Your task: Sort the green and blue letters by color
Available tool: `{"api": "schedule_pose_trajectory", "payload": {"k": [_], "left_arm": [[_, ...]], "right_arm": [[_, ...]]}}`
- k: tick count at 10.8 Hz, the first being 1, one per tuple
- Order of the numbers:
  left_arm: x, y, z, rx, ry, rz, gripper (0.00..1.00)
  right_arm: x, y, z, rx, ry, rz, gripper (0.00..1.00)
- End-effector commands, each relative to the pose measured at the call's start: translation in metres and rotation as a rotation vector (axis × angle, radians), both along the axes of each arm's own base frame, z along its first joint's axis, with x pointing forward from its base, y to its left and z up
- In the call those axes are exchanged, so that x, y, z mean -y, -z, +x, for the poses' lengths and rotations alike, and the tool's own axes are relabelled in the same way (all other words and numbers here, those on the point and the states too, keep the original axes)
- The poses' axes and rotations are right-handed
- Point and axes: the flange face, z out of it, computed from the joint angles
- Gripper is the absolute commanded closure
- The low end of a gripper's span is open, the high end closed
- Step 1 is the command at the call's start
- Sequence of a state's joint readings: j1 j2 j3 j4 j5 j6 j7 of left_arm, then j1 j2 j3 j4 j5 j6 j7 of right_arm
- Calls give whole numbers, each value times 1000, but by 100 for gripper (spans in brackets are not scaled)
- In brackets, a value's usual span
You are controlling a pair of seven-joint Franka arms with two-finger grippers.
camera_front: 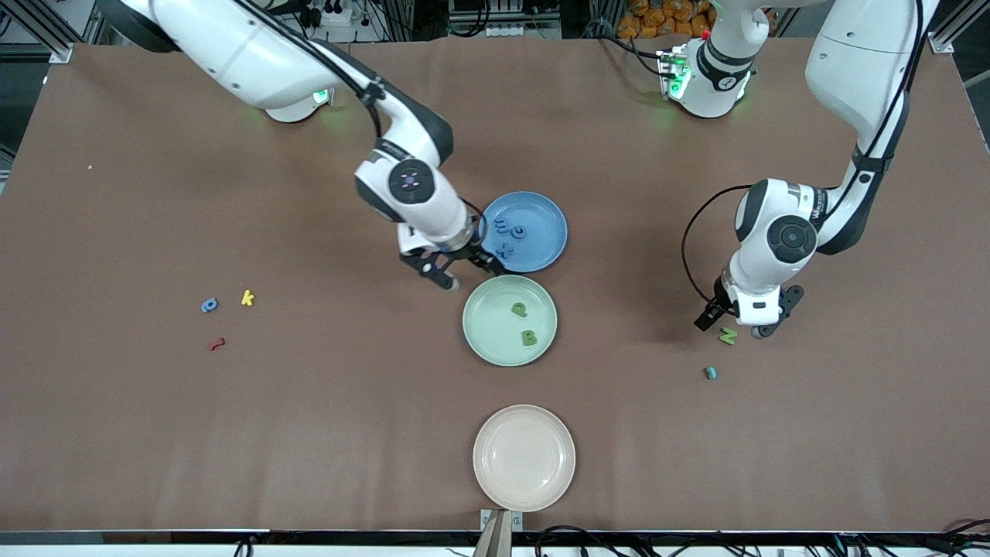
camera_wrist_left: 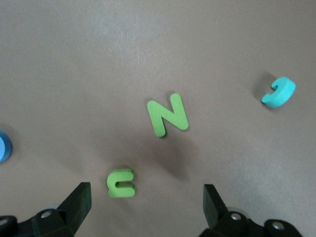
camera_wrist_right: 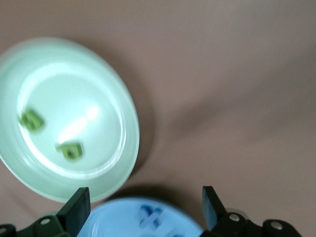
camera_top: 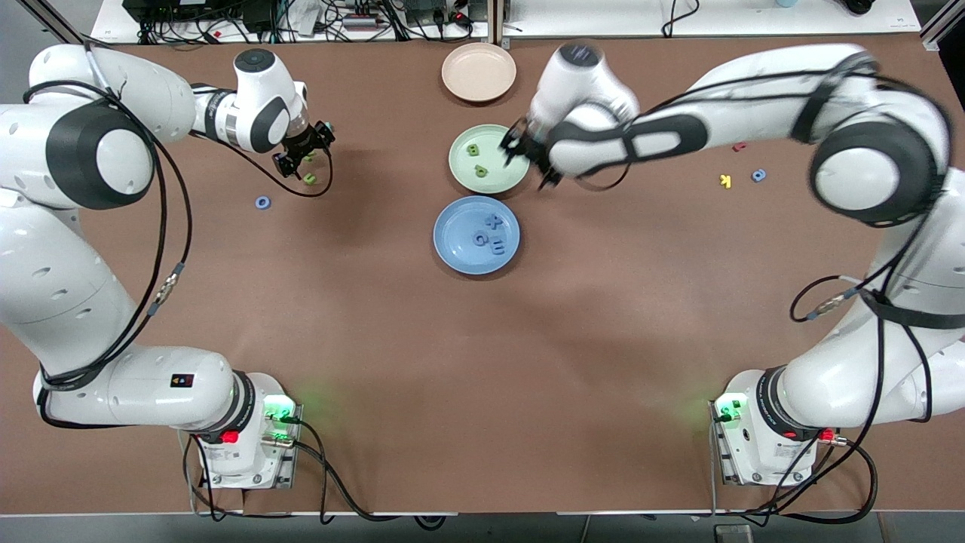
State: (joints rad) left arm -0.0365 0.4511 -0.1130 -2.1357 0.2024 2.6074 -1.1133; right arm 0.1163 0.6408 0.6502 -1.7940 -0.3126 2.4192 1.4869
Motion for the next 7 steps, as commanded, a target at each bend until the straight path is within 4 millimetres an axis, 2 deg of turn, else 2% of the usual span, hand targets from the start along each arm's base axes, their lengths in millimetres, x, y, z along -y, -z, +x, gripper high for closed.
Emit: {"api": "schedule_pose_trajectory", "payload": {"k": [1, 4, 7], "left_arm": [[-2, 4, -2, 17, 4, -11, 0], [-6, 15, -5, 18, -10, -18, 0], [-8, 22, -18, 12, -8, -22, 0]], "right_arm": [[109, -60, 33, 37, -109, -31, 0], [266, -70, 77, -6, -341, -74, 0], [408, -57, 95, -13, -477, -107, 0]]}}
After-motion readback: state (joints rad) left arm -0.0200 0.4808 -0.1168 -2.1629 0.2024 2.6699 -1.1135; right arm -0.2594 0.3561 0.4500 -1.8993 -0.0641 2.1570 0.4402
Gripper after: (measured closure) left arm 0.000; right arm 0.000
